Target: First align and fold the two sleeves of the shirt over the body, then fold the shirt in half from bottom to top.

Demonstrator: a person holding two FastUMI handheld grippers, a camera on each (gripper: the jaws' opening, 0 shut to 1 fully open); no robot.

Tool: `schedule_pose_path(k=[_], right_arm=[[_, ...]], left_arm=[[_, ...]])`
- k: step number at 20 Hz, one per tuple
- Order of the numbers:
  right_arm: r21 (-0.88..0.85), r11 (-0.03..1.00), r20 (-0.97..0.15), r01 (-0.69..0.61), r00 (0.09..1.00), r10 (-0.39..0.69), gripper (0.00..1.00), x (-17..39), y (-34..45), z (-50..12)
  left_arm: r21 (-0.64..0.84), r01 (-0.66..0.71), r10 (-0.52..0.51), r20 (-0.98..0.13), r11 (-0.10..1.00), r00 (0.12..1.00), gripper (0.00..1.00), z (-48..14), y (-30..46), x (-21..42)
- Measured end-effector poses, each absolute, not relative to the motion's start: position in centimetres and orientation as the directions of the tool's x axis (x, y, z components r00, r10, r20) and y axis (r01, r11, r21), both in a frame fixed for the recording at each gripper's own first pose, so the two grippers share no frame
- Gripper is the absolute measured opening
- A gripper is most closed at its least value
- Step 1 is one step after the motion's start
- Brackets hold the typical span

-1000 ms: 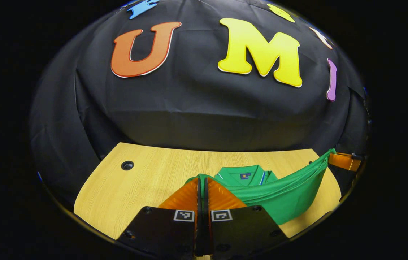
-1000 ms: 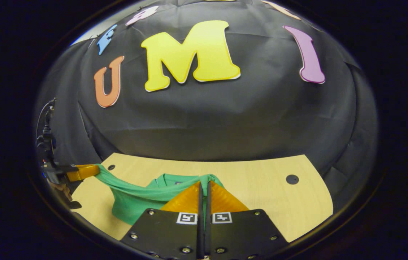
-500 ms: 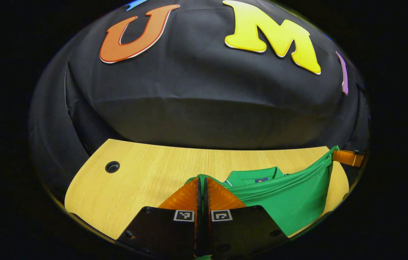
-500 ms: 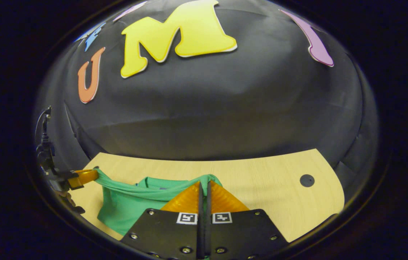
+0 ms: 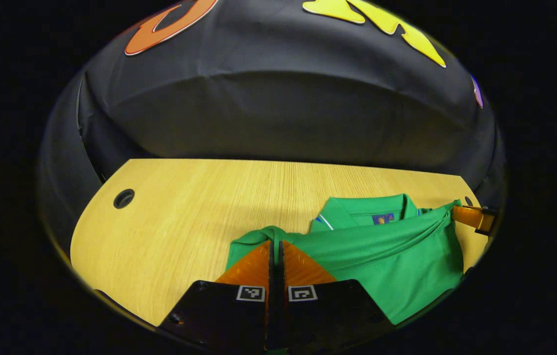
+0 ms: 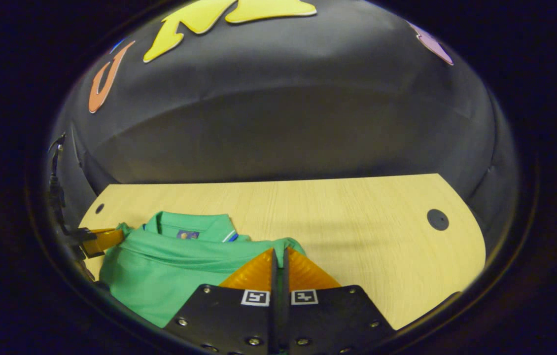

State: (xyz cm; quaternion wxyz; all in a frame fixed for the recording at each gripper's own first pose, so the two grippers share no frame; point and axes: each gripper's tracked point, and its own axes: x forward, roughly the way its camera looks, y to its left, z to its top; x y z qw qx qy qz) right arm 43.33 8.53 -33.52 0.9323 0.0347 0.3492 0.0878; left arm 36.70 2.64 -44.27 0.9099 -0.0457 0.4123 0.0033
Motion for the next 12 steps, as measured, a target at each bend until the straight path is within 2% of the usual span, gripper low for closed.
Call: schedule_pose_path(k=[1, 2, 3, 4, 5, 6, 10, 12], right_arm=[[0.135, 0.98, -0.644, -0.144, 0.739, 0.197, 0.02, 43.3, 8.9, -33.8], [0.135, 0.98, -0.653, -0.147, 0.73, 0.2, 0.06, 43.2, 9.0, -34.4], [0.138, 0.976, -0.666, -0.166, 0.714, 0.216, 0.18, 42.4, 9.3, -34.9], [0.124, 0.976, -0.671, -0.18, 0.709, 0.216, 0.59, 42.4, 9.4, -35.0], [0.121, 0.977, -0.662, -0.176, 0.719, 0.211, 1.0, 42.5, 9.5, -35.4], [0.123, 0.978, -0.649, -0.166, 0.732, 0.206, 0.95, 42.6, 9.4, -34.8], [0.107, 0.978, -0.601, -0.178, 0.772, 0.207, 0.95, 41.7, 9.2, -31.3], [0.088, 0.979, -0.549, -0.184, 0.811, 0.202, 0.95, 40.8, 9.0, -28.3]], left_arm=[[-0.074, -0.048, -0.024, -0.746, 0.996, 0.665, 0.07, -44.2, 2.8, 37.4], [-0.058, -0.048, -0.012, -0.754, 0.997, 0.657, 0.37, -44.9, 2.6, 37.2], [-0.055, -0.041, -0.015, -0.754, 0.998, 0.657, 0.67, -45.5, 2.3, 37.3], [-0.06, -0.04, -0.019, -0.752, 0.997, 0.659, 0.97, -44.6, 2.4, 36.8], [-0.072, -0.036, -0.03, -0.752, 0.997, 0.659, 0.97, -44.2, 2.2, 36.7], [-0.077, -0.036, -0.034, -0.75, 0.996, 0.661, 0.97, -43.9, 2.3, 36.7], [-0.094, -0.039, -0.041, -0.722, 0.995, 0.691, 0.98, -41.3, 2.7, 36.3], [-0.138, -0.004, -0.093, -0.689, 0.99, 0.719, 0.98, -38.7, 1.8, 35.6]])
